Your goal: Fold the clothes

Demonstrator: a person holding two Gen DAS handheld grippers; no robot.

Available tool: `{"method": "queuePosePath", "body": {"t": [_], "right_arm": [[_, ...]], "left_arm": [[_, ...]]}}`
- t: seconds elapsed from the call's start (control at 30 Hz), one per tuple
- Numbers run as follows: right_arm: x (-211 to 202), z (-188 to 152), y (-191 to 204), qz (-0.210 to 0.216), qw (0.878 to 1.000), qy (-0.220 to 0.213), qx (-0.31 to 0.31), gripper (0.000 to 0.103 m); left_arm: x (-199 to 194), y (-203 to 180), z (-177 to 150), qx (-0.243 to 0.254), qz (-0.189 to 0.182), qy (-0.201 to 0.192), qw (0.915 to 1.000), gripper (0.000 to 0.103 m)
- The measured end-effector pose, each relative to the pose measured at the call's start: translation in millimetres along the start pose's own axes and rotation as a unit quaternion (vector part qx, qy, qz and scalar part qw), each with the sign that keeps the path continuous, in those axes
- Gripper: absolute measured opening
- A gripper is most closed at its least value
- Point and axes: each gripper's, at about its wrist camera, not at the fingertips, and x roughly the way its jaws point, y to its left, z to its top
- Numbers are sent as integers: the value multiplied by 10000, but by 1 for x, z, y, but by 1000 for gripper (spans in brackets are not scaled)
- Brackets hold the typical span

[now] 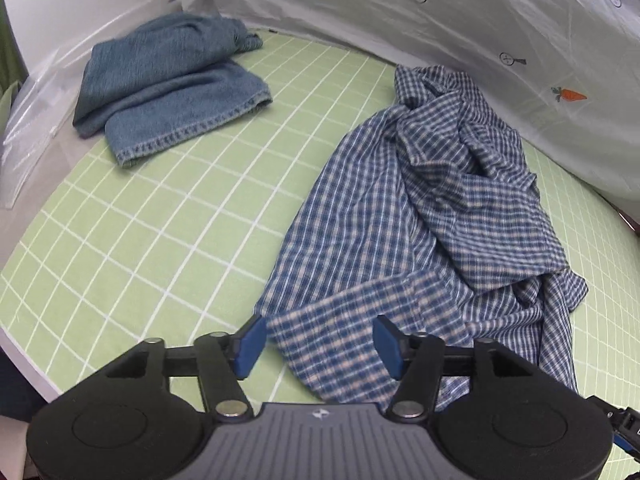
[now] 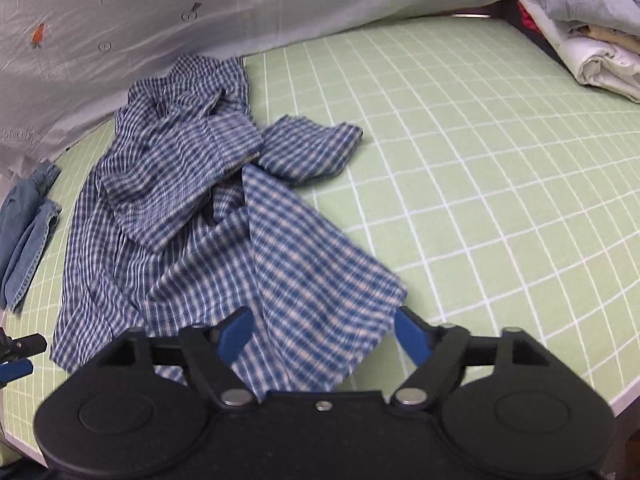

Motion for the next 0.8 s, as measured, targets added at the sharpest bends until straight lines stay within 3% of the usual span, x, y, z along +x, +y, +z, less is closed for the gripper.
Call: {"method": "queuePosePath", "body": {"t": [0.13,0.43,0.63,0.73,0.8], "right_arm": [[6,18,1,-15,9997,-200,-101,103],[40,61,-2,-135,9997,-210,-45,103],[80,94,-5,-255,9995,96,179,103],[95,100,-5,-405,9988,226,134,103],[102,99,-4,-502,9982,316,70,103]], "left_arm": [[6,-19,12,187,-16,-45,9998,84],[38,-61,51,493,-125,-2,9987,88],[83,-80,72,381,-495,289,9976,74],[105,-90,82,324,-680,434,9962,74],[119,-96,89,286,-803,531,9949,64]]}}
